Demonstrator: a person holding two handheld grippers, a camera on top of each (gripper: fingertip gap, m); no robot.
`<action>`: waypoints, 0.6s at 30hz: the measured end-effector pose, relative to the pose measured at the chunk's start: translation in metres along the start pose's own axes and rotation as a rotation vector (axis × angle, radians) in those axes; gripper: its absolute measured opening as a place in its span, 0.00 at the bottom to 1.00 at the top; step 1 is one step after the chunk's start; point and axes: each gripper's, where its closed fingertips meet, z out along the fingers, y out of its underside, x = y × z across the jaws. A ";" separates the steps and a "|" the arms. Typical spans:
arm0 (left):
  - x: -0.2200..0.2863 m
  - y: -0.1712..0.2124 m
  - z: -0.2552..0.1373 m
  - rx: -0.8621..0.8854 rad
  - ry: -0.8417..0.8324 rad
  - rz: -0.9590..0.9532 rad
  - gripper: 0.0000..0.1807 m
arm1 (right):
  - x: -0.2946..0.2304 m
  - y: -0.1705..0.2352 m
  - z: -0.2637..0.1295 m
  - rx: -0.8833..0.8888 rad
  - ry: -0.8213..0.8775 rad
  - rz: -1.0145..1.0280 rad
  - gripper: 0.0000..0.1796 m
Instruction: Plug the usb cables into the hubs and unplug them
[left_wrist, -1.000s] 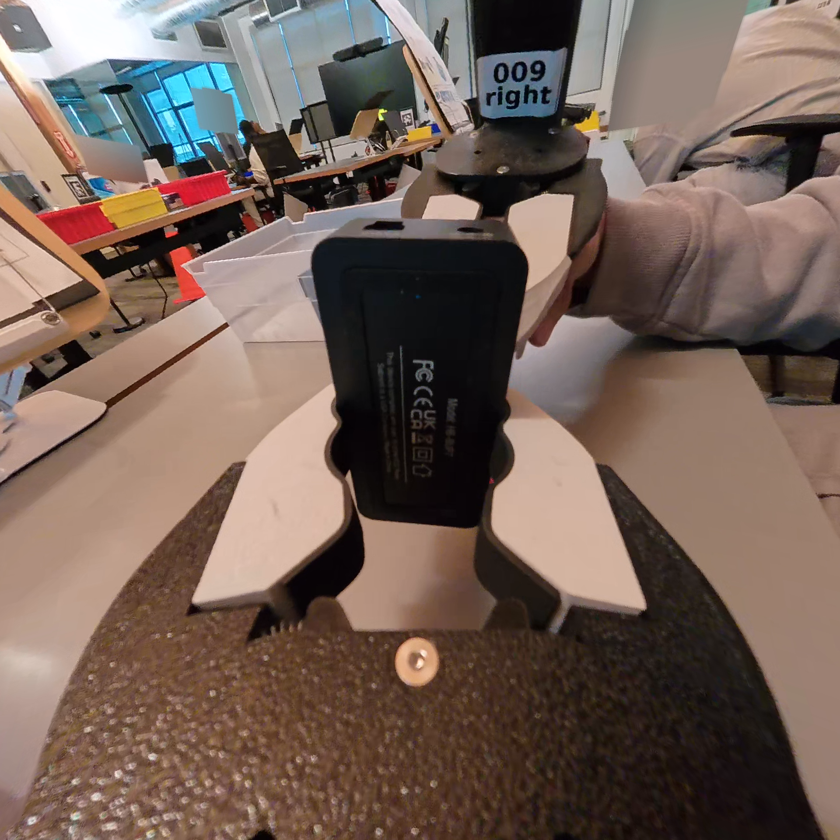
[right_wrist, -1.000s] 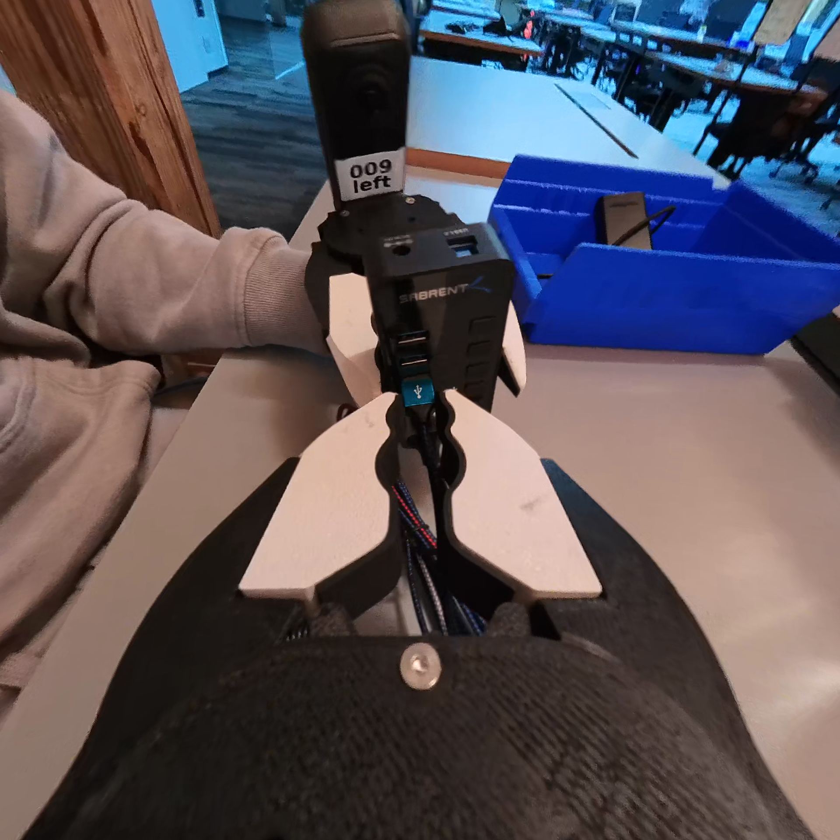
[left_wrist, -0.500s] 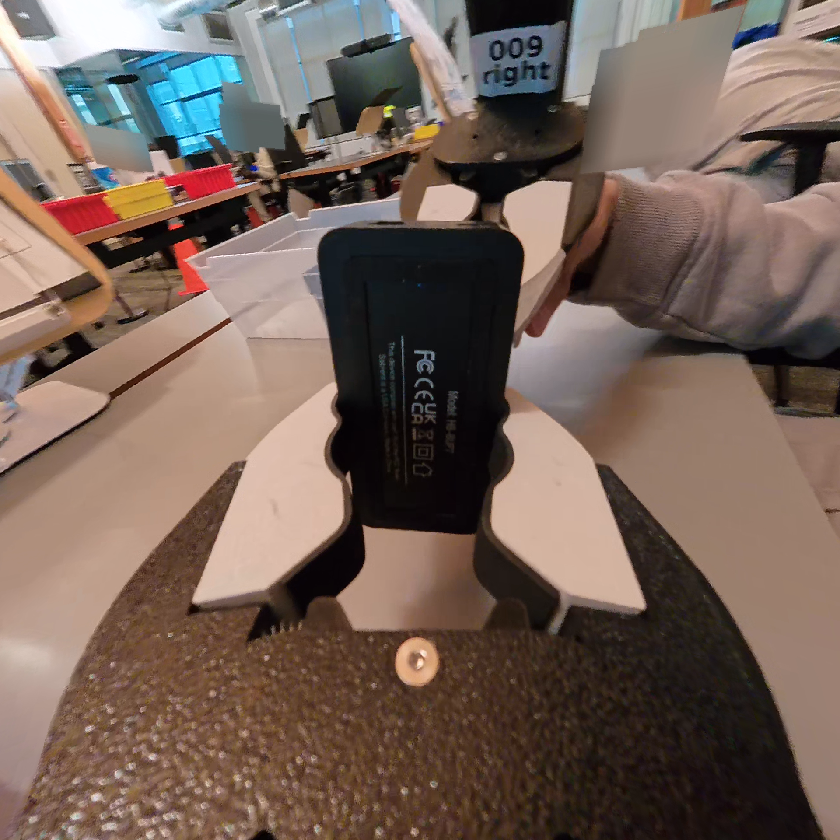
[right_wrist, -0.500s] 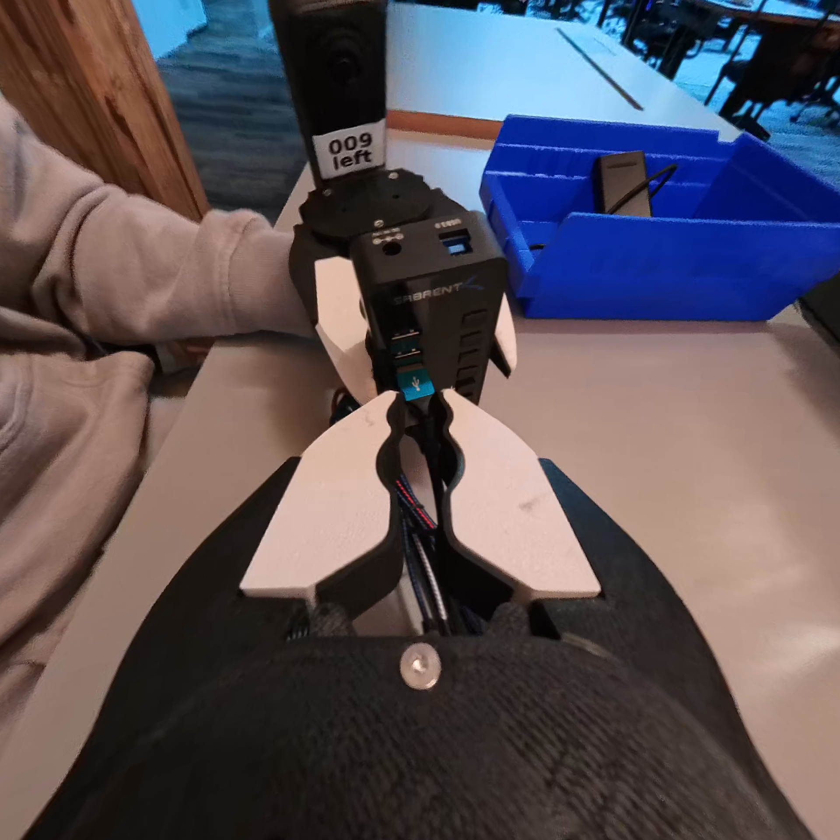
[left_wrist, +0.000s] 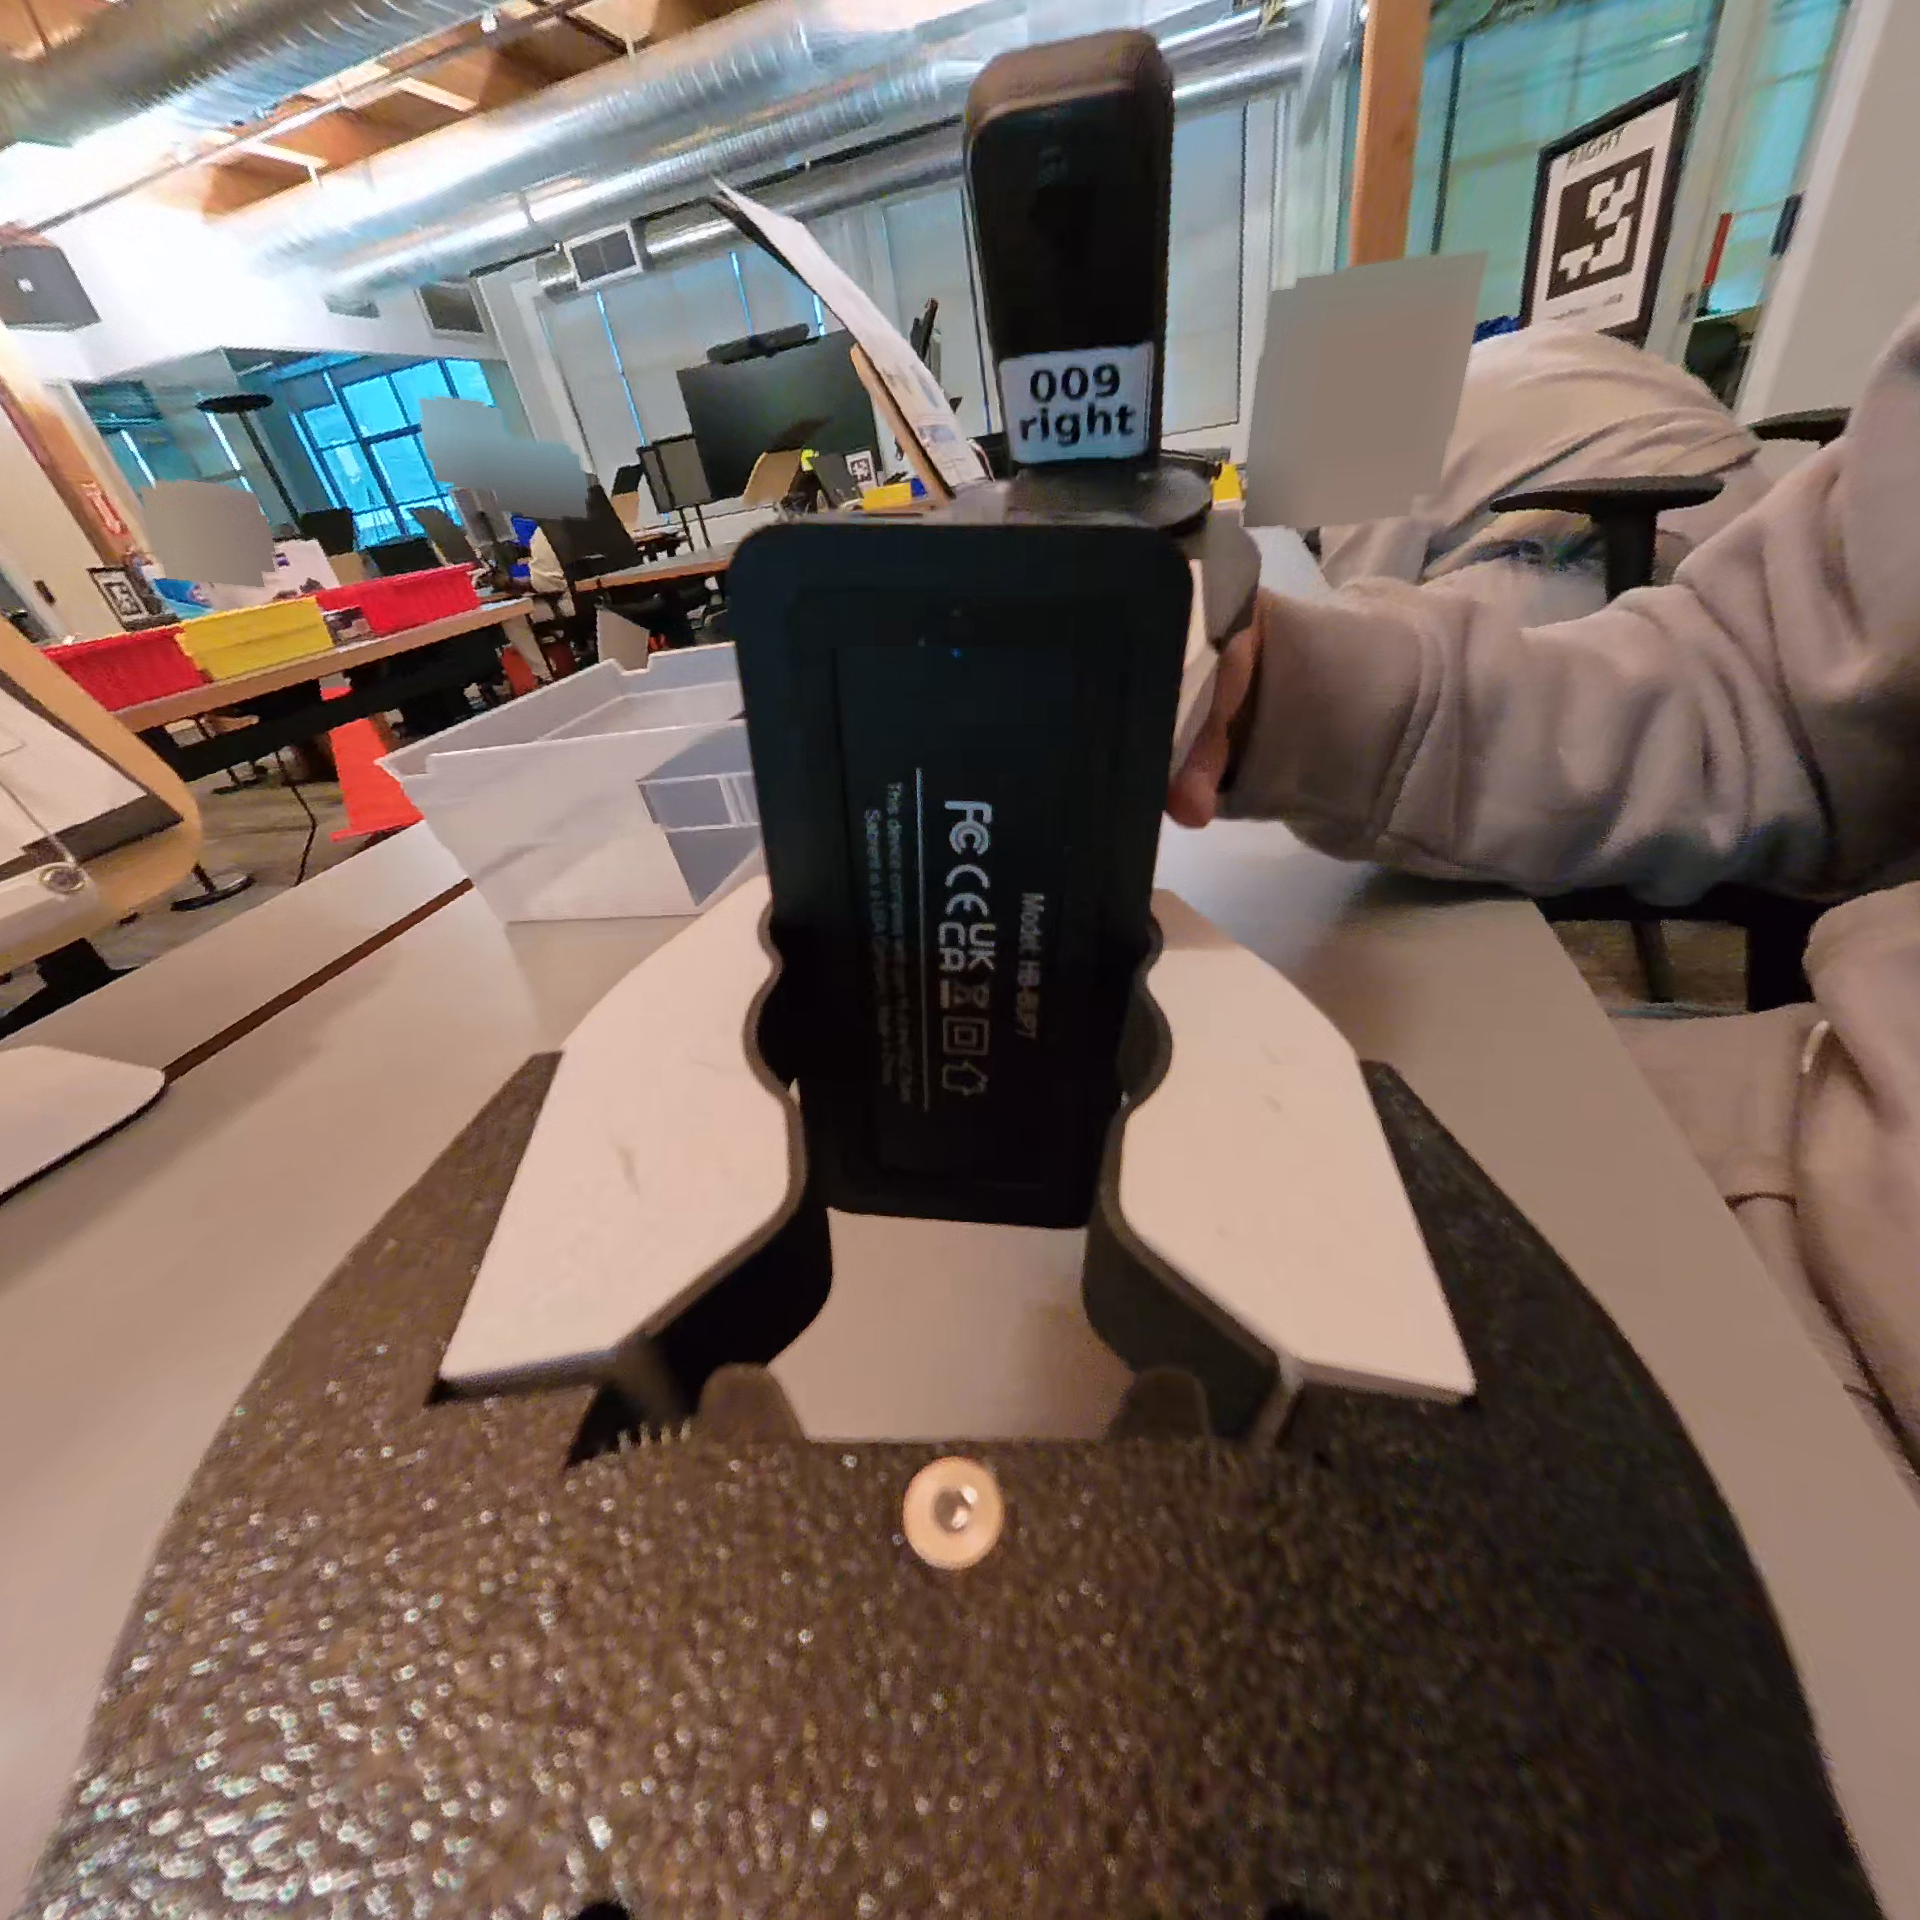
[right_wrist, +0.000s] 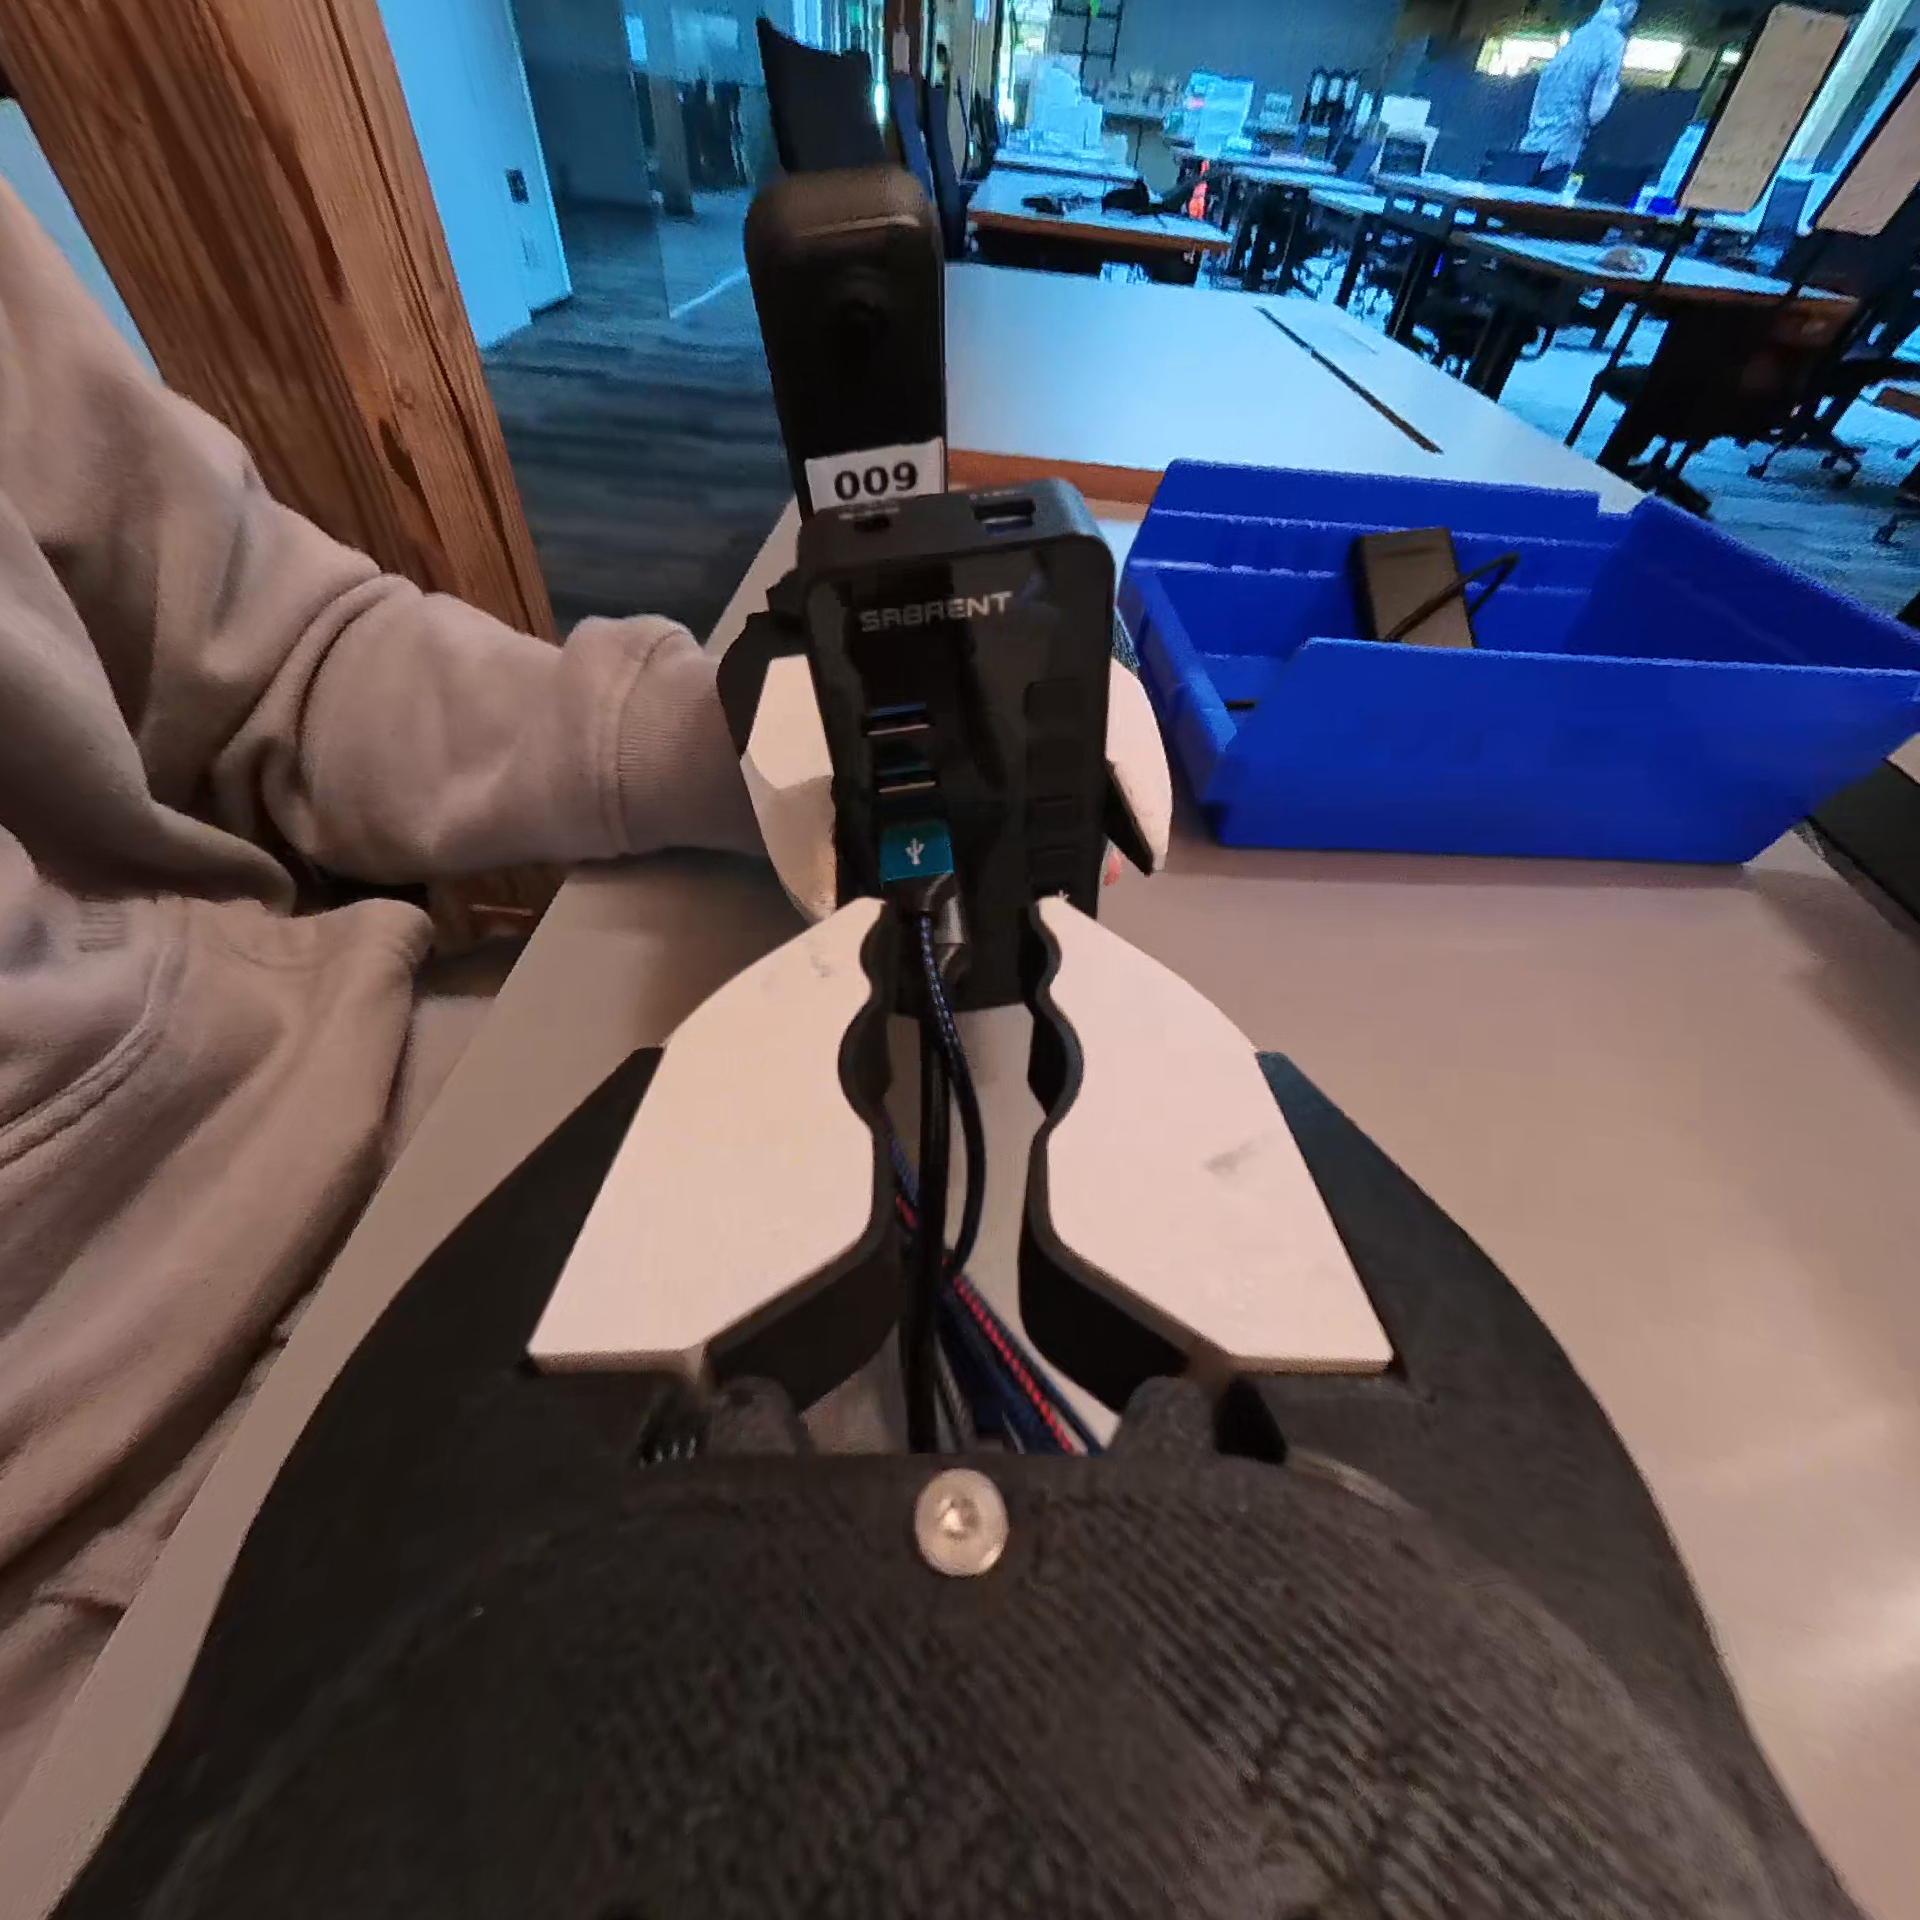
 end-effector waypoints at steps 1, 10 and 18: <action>0.000 0.000 0.000 0.004 -0.001 -0.002 0.33 | -0.002 -0.001 0.001 0.022 -0.017 0.012 0.12; 0.001 -0.001 0.002 0.015 -0.009 0.010 0.33 | -0.008 -0.008 0.013 0.062 -0.021 0.007 0.09; -0.005 -0.007 -0.002 0.067 -0.042 -0.033 0.33 | -0.003 -0.013 0.016 0.088 0.017 0.071 0.09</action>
